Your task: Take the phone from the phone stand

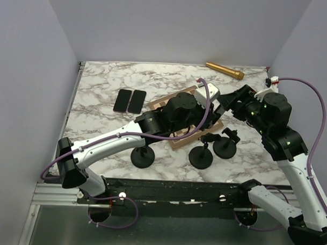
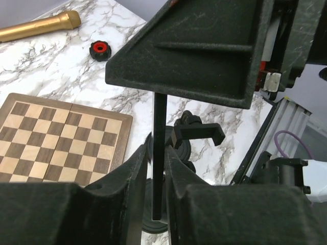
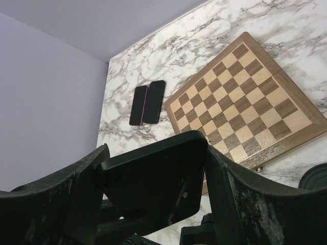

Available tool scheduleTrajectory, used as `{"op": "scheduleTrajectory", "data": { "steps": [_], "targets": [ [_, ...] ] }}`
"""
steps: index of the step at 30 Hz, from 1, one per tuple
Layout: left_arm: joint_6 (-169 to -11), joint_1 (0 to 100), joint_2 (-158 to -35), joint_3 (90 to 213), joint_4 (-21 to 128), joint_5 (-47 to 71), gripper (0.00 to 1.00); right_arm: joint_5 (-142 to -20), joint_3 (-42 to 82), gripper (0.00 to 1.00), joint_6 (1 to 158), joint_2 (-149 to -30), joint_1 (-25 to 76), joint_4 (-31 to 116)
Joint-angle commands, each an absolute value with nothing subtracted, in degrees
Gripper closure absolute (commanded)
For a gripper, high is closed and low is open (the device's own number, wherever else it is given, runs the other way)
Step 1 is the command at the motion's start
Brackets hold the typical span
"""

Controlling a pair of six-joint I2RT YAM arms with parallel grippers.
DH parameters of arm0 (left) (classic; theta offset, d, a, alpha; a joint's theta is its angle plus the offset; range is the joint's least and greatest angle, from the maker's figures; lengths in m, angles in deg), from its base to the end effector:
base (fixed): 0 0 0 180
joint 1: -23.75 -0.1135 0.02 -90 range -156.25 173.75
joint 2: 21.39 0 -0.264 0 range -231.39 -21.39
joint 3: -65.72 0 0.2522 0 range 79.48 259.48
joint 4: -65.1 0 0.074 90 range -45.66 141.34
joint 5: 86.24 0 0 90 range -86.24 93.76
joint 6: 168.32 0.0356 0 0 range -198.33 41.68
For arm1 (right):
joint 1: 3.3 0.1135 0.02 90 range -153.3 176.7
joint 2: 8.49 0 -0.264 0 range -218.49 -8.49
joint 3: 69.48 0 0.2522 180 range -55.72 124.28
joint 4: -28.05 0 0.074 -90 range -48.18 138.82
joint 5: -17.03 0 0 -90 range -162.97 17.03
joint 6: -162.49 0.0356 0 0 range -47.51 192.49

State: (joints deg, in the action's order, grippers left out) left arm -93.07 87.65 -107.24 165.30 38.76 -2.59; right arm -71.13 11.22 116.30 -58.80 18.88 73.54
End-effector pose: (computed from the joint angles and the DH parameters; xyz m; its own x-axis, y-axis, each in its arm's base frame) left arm 0.1587 -0.3149 0.4128 -0.3080 0.0536 -0.9499 0.7927 0.5665 -0.2251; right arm 0.1622 0.0649 0.4157 -0.4154 0.5778 -0.7025 -0.0846 0.7444 0.6623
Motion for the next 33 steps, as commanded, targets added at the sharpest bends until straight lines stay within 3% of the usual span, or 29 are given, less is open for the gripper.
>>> {"op": "scheduleTrajectory", "data": {
  "steps": [1,7,10,11,17,21,25,29,32,33],
  "targets": [
    [-91.95,88.54,-108.30,166.93,37.09,-5.22,0.76,-72.53,11.08,0.99,118.09,-57.25,19.06,69.51],
    [-91.67,89.40,-109.36,167.73,36.39,-5.39,0.85,-72.53,10.91,0.99,118.83,-56.69,19.05,69.33],
    [-91.34,89.76,-109.75,168.28,35.97,-5.63,0.99,-73.96,10.47,0.99,119.35,-56.32,19.04,69.25],
    [-91.46,89.84,-109.91,168.72,35.53,-5.94,1.00,-74.46,10.29,0.99,119.37,-56.26,19.03,69.24],
    [-92.50,90.10,-110.55,170.03,34.53,-7.19,0.99,-74.48,11.05,0.99,119.76,-55.69,19.04,69.38],
    [-93.00,90.28,-110.60,169.76,34.99,-7.97,0.79,-73.70,11.62,0.99,119.94,-55.43,19.06,69.89],
    [-92.68,90.79,-110.85,170.15,34.79,-9.20,0.77,-73.76,11.39,0.99,120.39,-55.69,19.05,69.95],
    [-91.91,91.25,-110.95,170.70,34.62,-9.67,0.81,-73.85,10.55,0.99,120.64,-55.83,19.10,69.50],
    [-90.75,91.45,-110.84,170.70,35.02,-9.68,0.99,-73.85,10.23,0.99,120.65,-55.91,19.11,69.55],
    [-90.58,91.56,-110.74,170.60,34.95,-9.85,1.00,-73.92,10.05,0.99,120.42,-55.91,19.14,69.29]
  ]
}}
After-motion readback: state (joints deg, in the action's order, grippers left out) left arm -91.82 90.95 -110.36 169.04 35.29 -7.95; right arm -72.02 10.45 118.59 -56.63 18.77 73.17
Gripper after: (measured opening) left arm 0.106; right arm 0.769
